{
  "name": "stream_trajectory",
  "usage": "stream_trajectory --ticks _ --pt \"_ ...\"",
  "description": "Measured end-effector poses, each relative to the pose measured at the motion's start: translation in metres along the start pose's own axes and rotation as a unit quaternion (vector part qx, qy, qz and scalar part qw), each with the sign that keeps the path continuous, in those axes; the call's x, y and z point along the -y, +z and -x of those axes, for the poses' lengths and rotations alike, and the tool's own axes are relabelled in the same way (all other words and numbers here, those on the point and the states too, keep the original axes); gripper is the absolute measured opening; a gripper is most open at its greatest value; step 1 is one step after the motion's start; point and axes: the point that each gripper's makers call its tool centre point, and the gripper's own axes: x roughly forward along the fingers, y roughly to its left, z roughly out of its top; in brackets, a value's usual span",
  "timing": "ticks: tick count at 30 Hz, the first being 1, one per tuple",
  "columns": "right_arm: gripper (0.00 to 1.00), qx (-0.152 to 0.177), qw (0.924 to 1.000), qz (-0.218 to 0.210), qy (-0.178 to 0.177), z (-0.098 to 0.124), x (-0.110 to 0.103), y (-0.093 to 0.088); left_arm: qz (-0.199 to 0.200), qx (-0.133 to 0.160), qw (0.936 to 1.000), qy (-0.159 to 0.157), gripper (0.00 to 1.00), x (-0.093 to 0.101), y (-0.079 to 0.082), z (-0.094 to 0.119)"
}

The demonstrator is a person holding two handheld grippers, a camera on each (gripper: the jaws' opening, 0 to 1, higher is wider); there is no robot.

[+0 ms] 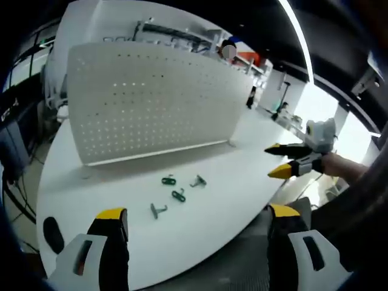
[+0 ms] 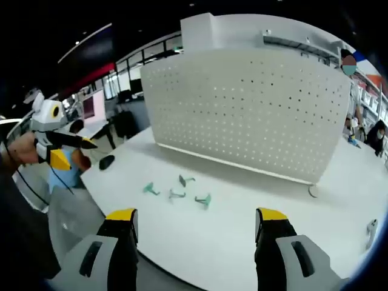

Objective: Insert the hook assembly into the mounting plate slot until the hook locks in place.

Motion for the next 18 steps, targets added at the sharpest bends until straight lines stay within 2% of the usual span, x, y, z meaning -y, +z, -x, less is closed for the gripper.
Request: stream_trajectory --ticks 18 --pt "0.80 -0.002 1.0000 0.000 -0.003 0.0044 0.0002 -0.0045 0.001 0.000 1.0000 0.003 0.97 0.0018 -0.0039 0.0031"
